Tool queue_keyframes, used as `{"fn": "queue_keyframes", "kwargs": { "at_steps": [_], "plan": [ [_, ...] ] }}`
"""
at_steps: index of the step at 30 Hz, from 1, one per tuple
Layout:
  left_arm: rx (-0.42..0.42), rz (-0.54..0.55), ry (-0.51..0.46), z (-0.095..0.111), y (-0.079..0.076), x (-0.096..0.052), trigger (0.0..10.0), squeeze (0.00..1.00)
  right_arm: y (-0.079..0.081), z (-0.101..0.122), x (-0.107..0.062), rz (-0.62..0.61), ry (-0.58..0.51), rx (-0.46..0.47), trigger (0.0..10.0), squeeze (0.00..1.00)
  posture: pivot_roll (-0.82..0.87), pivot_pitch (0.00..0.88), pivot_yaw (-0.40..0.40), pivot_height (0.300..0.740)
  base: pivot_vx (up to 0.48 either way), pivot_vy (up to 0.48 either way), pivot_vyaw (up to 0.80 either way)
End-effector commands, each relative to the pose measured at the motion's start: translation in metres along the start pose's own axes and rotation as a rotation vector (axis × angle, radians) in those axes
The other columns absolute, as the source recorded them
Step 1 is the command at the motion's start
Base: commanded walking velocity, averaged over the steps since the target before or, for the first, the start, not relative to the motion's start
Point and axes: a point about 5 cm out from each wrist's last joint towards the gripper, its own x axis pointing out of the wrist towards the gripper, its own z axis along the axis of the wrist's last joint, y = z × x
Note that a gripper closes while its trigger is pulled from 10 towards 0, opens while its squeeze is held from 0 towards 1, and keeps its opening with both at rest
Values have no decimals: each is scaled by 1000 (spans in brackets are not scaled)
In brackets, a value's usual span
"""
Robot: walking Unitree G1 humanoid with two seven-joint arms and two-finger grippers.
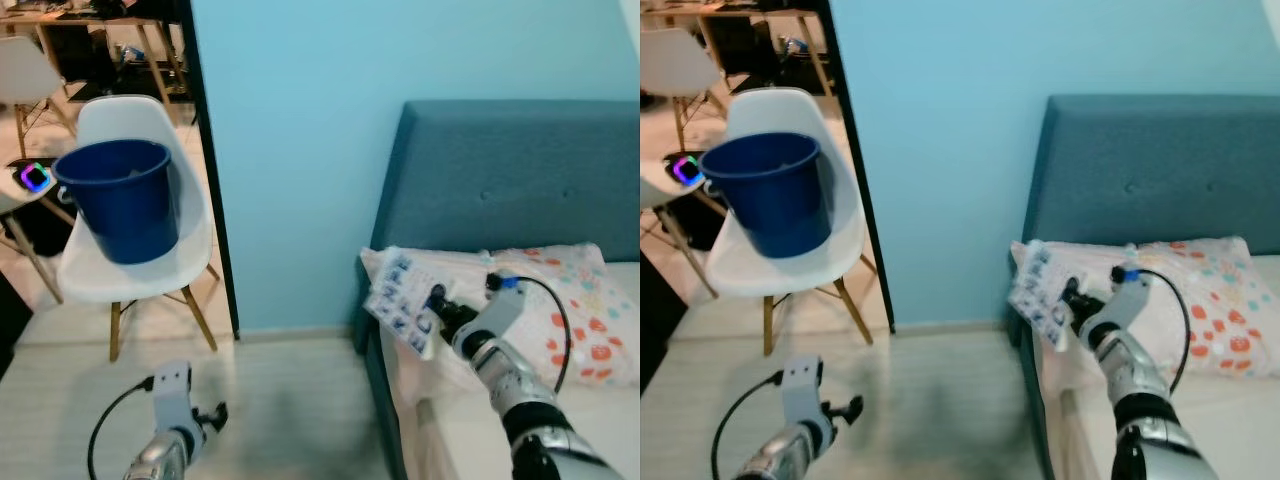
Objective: Clean up the room
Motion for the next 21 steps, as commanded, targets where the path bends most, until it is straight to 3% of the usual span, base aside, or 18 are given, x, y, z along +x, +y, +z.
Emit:
{"fn": "queue_keyframes", "kwargs": {
  "at_steps": [1, 8, 21],
  "plan": [
    [4, -8, 33, -9, 0, -2, 10000, 0, -11, -2, -4, -59, -6, 19, 10000, 0, 39, 0, -49, 740, 0, -461, 0],
    [-16, -9, 27, -9, -3, -1, 10000, 0, -32, -7, -13, -186, 14, 90, 10000, 0, 34, 0, -56, 740, 0, -331, 0],
    [-23, -20, 27, -9, -5, -1, 10000, 0, -46, -19, -25, -185, 89, 203, 10000, 0, 16, 0, -54, 740, 0, 0, -749]
  ]
}}
